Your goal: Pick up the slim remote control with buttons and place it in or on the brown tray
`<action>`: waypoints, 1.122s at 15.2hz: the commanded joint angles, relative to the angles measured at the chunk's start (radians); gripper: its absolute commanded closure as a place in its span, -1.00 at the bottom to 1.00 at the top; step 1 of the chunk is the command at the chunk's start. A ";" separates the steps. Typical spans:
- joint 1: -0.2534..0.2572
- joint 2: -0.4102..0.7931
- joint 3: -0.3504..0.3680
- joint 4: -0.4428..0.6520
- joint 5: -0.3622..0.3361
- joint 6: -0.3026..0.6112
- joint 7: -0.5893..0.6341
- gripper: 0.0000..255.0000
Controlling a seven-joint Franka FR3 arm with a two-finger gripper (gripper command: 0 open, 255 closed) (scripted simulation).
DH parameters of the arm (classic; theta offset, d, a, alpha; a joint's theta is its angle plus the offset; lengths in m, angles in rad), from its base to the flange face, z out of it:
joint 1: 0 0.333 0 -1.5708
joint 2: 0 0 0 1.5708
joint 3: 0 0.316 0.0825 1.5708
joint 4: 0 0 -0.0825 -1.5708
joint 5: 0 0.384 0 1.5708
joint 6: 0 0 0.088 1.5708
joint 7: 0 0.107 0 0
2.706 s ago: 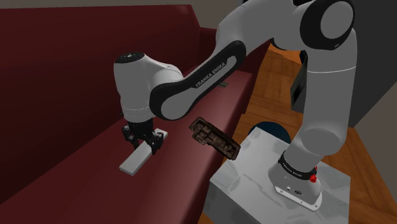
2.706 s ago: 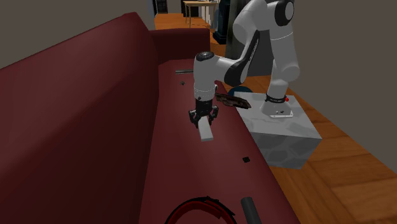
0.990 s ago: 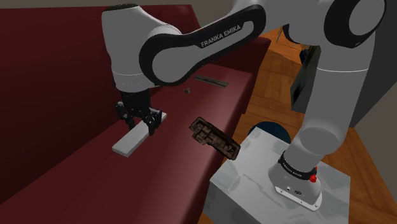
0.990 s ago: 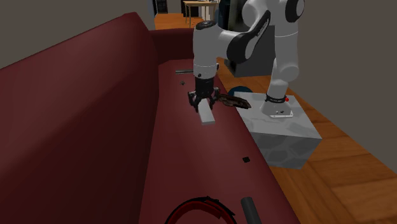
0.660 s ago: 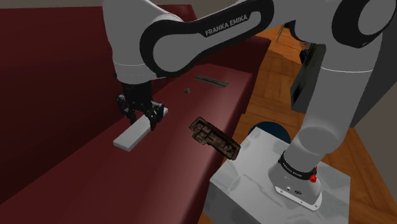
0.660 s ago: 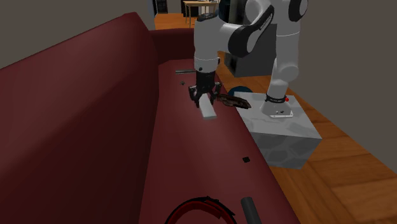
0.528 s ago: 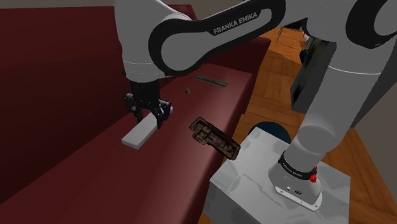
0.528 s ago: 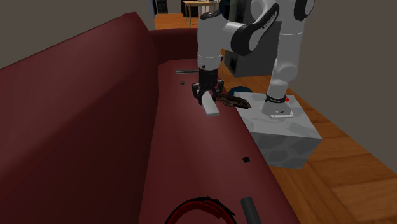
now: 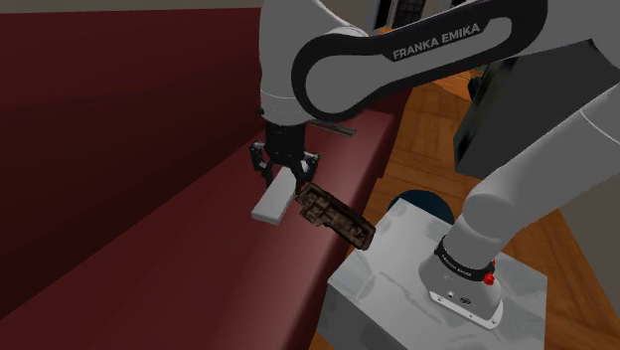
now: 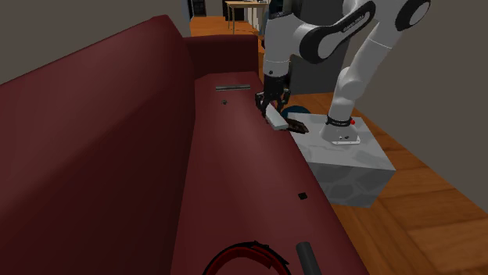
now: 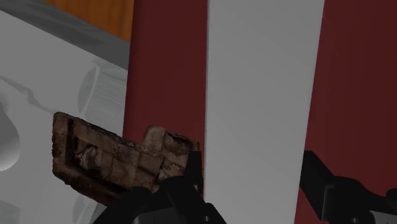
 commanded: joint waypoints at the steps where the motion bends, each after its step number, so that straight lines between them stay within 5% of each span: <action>1: 0.023 -0.090 -0.054 -0.073 0.054 -0.010 -0.068 1.00; 9: 0.112 -0.412 -0.265 -0.337 0.127 -0.099 -0.266 1.00; 17: 0.117 -0.376 -0.226 -0.419 0.154 0.021 -0.269 1.00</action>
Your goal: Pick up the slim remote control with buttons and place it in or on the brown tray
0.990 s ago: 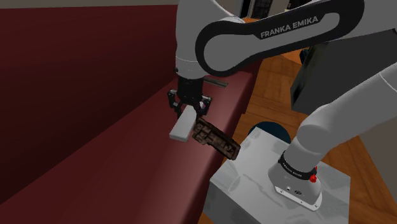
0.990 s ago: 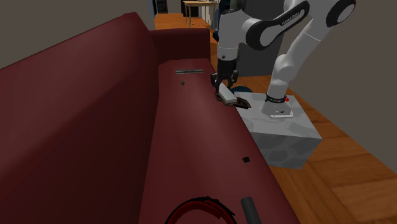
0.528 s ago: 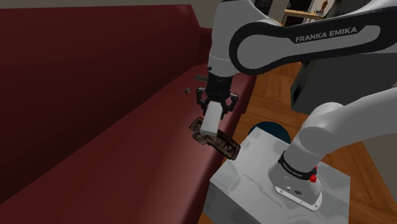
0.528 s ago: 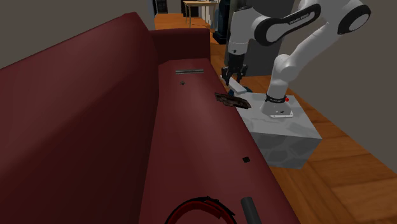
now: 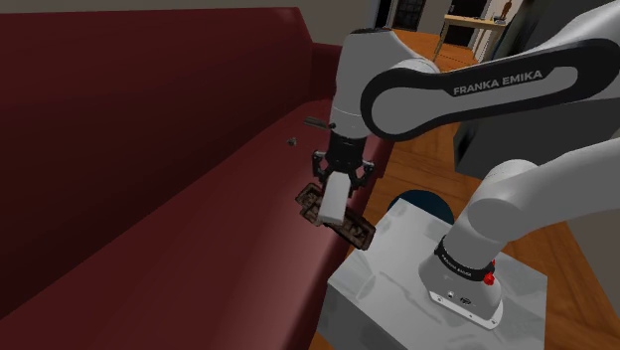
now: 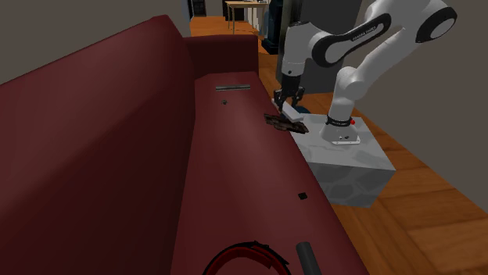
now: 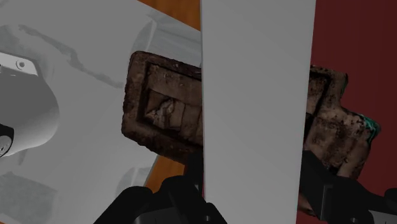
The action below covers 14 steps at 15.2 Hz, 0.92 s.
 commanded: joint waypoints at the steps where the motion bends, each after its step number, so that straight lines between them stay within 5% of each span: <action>1: 0.002 0.009 0.010 -0.019 0.008 0.030 0.000 1.00; 6: 0.002 0.046 0.039 -0.064 0.024 0.111 -0.001 1.00; 14: 0.001 0.048 0.041 -0.066 0.025 0.116 -0.001 1.00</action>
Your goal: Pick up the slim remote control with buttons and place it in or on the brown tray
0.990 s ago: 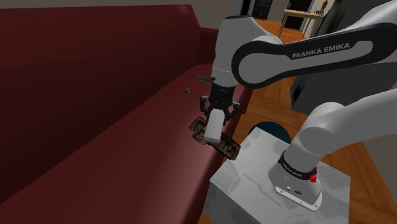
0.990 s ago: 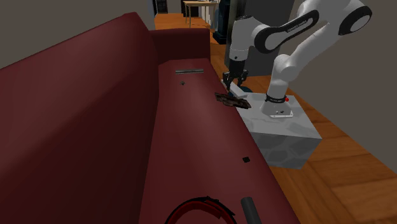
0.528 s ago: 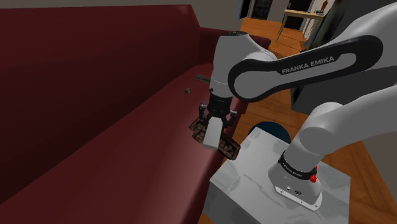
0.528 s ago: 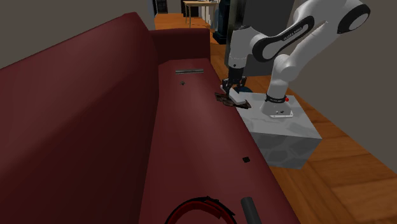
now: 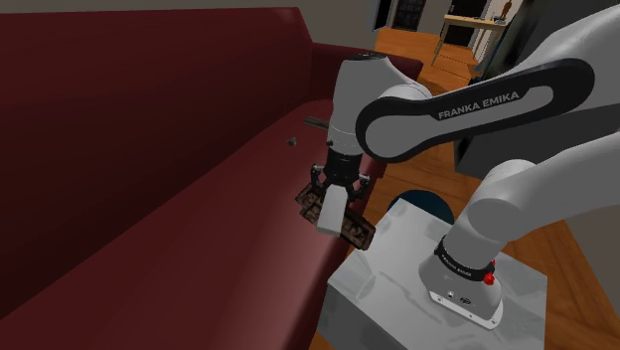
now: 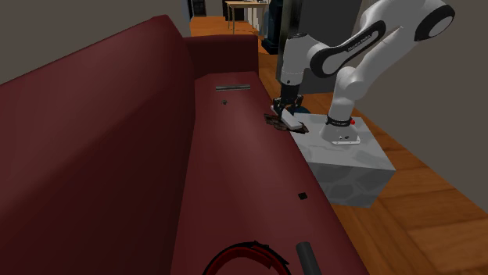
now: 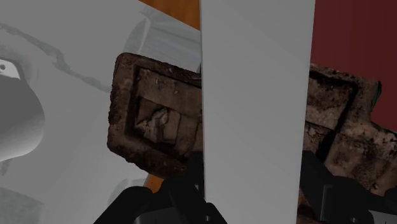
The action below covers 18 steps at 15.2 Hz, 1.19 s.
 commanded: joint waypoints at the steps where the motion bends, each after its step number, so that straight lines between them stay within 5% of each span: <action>1: 0.000 0.000 0.000 0.000 0.000 0.000 0.000 -1.00; 6: 0.000 0.000 0.000 0.000 0.000 0.000 0.000 -1.00; 10: -0.002 -0.062 -0.052 0.088 -0.032 -0.150 0.002 -1.00; 18: -0.002 -0.062 -0.052 0.088 -0.032 -0.150 0.002 -1.00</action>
